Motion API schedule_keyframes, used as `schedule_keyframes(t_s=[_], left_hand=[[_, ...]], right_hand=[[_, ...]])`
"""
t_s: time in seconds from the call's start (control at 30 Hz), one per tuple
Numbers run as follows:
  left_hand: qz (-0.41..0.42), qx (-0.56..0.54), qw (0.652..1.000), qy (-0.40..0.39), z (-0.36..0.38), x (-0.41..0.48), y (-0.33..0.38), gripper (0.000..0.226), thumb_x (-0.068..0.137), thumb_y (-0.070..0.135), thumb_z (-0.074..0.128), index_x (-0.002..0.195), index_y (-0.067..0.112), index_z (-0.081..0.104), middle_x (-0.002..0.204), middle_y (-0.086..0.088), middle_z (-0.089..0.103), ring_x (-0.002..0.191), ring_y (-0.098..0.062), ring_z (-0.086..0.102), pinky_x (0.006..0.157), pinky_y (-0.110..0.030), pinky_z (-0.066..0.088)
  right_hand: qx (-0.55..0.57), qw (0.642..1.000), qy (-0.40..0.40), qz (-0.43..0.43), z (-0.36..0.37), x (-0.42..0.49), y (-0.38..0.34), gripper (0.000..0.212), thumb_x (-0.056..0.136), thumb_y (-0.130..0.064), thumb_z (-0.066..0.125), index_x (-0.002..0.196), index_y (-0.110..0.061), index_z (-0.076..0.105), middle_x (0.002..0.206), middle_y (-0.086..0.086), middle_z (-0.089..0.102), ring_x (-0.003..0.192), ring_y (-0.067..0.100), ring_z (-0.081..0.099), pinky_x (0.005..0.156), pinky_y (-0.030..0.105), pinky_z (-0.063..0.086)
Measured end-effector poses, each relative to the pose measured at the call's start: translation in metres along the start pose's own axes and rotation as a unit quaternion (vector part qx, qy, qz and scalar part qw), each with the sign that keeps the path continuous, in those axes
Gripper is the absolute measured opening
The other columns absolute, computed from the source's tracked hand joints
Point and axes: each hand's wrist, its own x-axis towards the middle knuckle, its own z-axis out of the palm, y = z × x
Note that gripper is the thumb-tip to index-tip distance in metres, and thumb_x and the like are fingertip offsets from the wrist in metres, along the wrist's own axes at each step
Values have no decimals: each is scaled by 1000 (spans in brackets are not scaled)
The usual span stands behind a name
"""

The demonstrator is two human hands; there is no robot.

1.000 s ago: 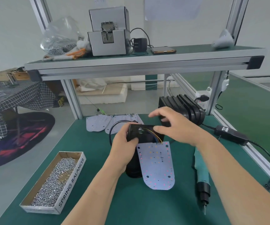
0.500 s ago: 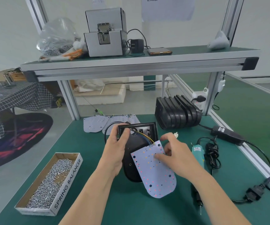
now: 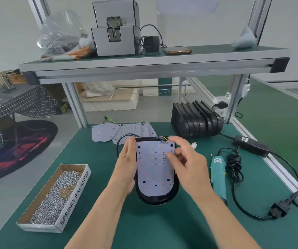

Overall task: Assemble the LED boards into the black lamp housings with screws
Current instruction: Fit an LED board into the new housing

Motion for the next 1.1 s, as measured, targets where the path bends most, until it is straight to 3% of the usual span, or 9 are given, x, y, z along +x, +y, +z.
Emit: schedule_keyframes(t_s=[0.23, 0.43, 0.5, 0.6, 0.7, 0.83, 0.97, 1.03, 1.1], left_hand=[[62, 26, 997, -29, -7, -5, -2, 36, 89, 58, 59, 114, 33, 65, 111, -2, 73, 97, -15, 68, 89, -38, 57], [28, -23, 998, -56, -11, -7, 7, 38, 77, 26, 81, 113, 31, 70, 112, -5, 75, 95, -19, 73, 76, -31, 59], [-1, -48, 996, -76, -12, -8, 10, 35, 77, 26, 82, 110, 29, 71, 113, -7, 75, 96, -20, 74, 74, -31, 59], [-45, -74, 987, -132, -8, -10, 13, 41, 78, 29, 85, 117, 25, 71, 122, -10, 72, 104, -24, 72, 79, -36, 59], [-59, -90, 982, -156, -5, -10, 15, 42, 80, 29, 83, 120, 23, 72, 123, -11, 72, 104, -24, 72, 79, -38, 59], [-68, -123, 984, -111, -9, -9, 17, 29, 77, 25, 81, 105, 25, 77, 115, -11, 74, 97, -25, 74, 73, -37, 60], [-60, -120, 987, -86, -10, -12, 17, 31, 68, 23, 85, 98, 24, 78, 107, -13, 76, 87, -28, 76, 67, -39, 60], [-63, -121, 987, -87, -8, -15, 18, 40, 64, 21, 88, 102, 20, 76, 108, -17, 75, 87, -32, 75, 68, -42, 60], [-51, -123, 987, -87, -7, -15, 21, 38, 69, 16, 86, 105, 17, 73, 109, -19, 74, 89, -33, 74, 69, -43, 60]], right_hand=[[-162, 982, 54, -79, 4, -8, -5, 45, 80, -8, 80, 120, -23, 65, 113, -9, 44, 88, 2, 45, 72, 27, 48], [184, 980, 73, 22, -9, 4, 3, 46, 91, -14, 61, 128, -41, 57, 119, -15, 57, 68, 8, 46, 70, 15, 43], [257, 962, -11, 93, -17, 19, 11, 51, 97, -2, 48, 128, -40, 62, 117, -8, 65, 69, 12, 46, 69, 24, 43], [317, 908, -237, 136, -17, 31, 10, 55, 94, 7, 52, 129, -33, 68, 128, -5, 69, 104, 17, 66, 90, 37, 51], [293, 893, -321, 118, -9, 35, 0, 50, 91, -2, 57, 120, -40, 72, 116, -13, 74, 106, 8, 69, 84, 22, 55], [187, 948, -246, 79, -2, 34, -7, 48, 87, 7, 56, 90, -38, 75, 87, -25, 72, 78, -7, 63, 72, 12, 50], [47, 980, -192, 40, 4, 31, 1, 56, 79, 20, 57, 58, -31, 46, 53, -28, 52, 51, -5, 43, 54, 9, 34], [4, 979, -197, 47, 2, 30, 1, 53, 78, 17, 56, 56, -28, 39, 51, -21, 45, 51, 0, 35, 52, 13, 28], [38, 980, -187, 62, -3, 27, -1, 54, 81, 17, 56, 64, -35, 57, 64, -18, 58, 59, -2, 45, 58, 17, 41]])
